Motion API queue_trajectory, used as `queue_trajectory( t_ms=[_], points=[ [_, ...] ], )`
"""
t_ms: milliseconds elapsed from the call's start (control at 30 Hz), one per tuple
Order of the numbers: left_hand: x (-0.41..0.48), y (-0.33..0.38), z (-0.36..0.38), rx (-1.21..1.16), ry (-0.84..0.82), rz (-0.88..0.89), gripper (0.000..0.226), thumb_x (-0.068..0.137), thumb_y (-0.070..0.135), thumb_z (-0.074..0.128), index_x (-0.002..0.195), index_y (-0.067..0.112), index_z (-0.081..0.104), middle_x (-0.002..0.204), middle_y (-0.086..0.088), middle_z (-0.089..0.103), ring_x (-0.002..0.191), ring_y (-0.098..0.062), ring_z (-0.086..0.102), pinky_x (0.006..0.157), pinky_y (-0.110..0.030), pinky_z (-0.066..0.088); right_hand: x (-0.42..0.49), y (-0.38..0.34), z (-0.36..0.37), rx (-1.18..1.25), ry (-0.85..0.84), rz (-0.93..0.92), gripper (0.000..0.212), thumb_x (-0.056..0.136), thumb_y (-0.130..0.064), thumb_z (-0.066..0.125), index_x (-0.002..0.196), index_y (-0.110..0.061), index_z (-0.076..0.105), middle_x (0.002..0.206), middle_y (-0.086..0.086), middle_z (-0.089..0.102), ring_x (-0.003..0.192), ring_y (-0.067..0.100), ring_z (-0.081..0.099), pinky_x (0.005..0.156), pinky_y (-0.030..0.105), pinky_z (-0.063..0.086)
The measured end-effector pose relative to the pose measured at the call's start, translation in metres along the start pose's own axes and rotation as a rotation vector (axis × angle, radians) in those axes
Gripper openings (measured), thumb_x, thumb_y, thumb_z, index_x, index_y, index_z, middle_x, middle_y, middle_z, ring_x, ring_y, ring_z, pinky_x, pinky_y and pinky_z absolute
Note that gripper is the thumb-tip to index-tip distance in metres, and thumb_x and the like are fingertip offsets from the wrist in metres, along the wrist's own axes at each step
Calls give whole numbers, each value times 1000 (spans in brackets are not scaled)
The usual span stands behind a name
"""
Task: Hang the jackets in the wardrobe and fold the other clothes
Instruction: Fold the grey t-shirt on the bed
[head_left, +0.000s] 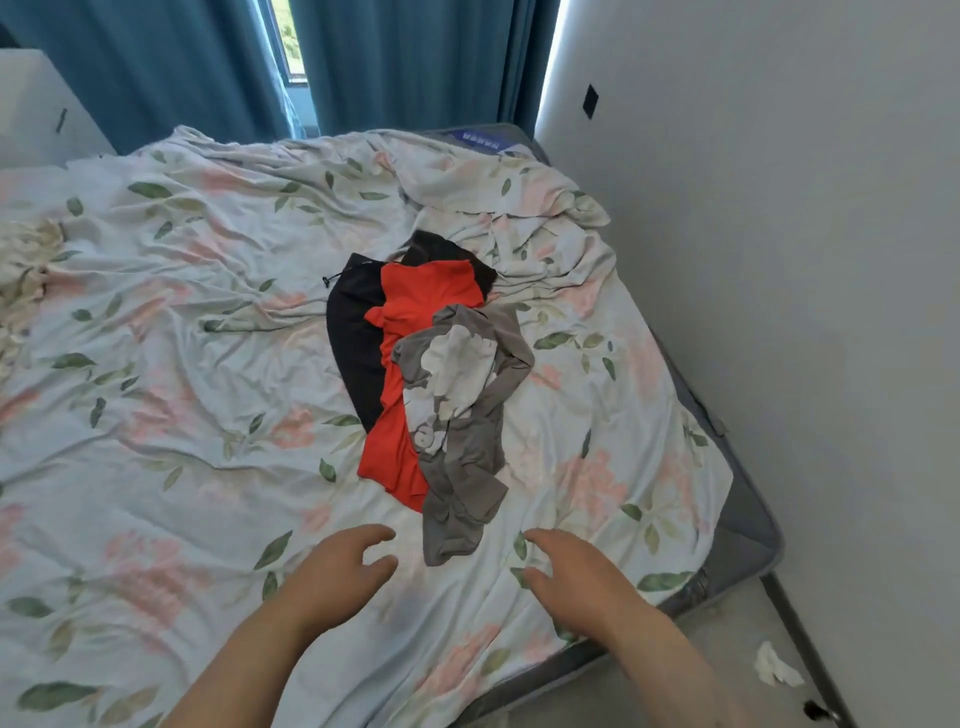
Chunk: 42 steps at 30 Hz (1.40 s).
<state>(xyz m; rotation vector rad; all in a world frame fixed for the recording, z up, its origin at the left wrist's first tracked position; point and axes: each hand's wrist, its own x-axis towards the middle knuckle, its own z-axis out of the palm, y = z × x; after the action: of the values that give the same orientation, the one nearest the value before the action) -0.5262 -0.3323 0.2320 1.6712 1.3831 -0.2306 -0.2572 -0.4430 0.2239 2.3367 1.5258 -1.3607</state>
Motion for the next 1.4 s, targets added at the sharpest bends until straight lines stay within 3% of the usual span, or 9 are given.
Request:
queue_trajectory(
  t_ms=[200,367,467,600,700,767,867,1167,1400],
  points=[
    [81,-15,96,-513,-45,-291,3,91,19,64,93,17,64,93,2,61,77,-12,54,69,-27,43,104,34,36,-37,-115,-19,53,101,-36,48,151,-23,37,161,0,26,144,18,32,115,29,26],
    [156,-37,157,-819,28,-530,72,89,20,70,148,7,32,133,-14,51,112,-29,56,95,-39,50,193,40,65,-80,-123,-107,36,98,-27,51,133,-28,60,165,7,11,145,23,32,115,34,32],
    [190,-44,177,-896,83,-599,63,88,25,72,135,3,37,115,-10,53,96,-27,58,83,-38,54,237,39,78,5,-95,-134,46,96,-25,57,141,-22,53,162,9,16,146,26,30,117,36,31],
    [220,-52,189,-670,225,-640,44,85,22,71,115,-2,50,115,-24,60,105,-39,61,91,-44,53,269,38,95,300,-6,37,84,85,-31,73,153,-11,26,147,8,44,137,25,44,106,31,41],
    [223,-55,192,-581,101,-567,7,89,6,61,89,2,66,111,-30,66,106,-42,63,86,-41,52,283,39,103,295,57,109,82,87,-34,73,153,-9,30,131,9,56,126,26,54,103,32,44],
    [219,-55,193,-650,112,-531,22,88,1,57,69,10,55,94,-30,65,89,-42,63,76,-45,51,288,41,101,253,134,128,52,92,-29,68,138,-11,52,125,9,63,111,25,60,92,29,47],
    [207,-49,181,-912,211,-514,17,94,1,47,79,9,49,85,-17,53,78,-25,49,70,-39,41,282,41,85,298,274,142,16,96,-22,61,104,-11,70,106,10,69,97,28,63,82,33,50],
    [137,-32,83,-1572,475,-383,12,96,4,46,97,3,58,88,-17,62,77,-26,63,56,-36,59,196,20,14,1035,395,227,18,101,-14,41,94,-10,58,104,16,60,95,29,57,90,48,51],
    [56,-9,6,-1384,502,-110,17,95,-2,53,83,10,55,76,-7,56,66,-16,55,53,-27,52,102,-38,-12,726,114,75,22,97,-14,46,75,-16,47,78,8,45,73,18,42,63,29,32]
  ],
)
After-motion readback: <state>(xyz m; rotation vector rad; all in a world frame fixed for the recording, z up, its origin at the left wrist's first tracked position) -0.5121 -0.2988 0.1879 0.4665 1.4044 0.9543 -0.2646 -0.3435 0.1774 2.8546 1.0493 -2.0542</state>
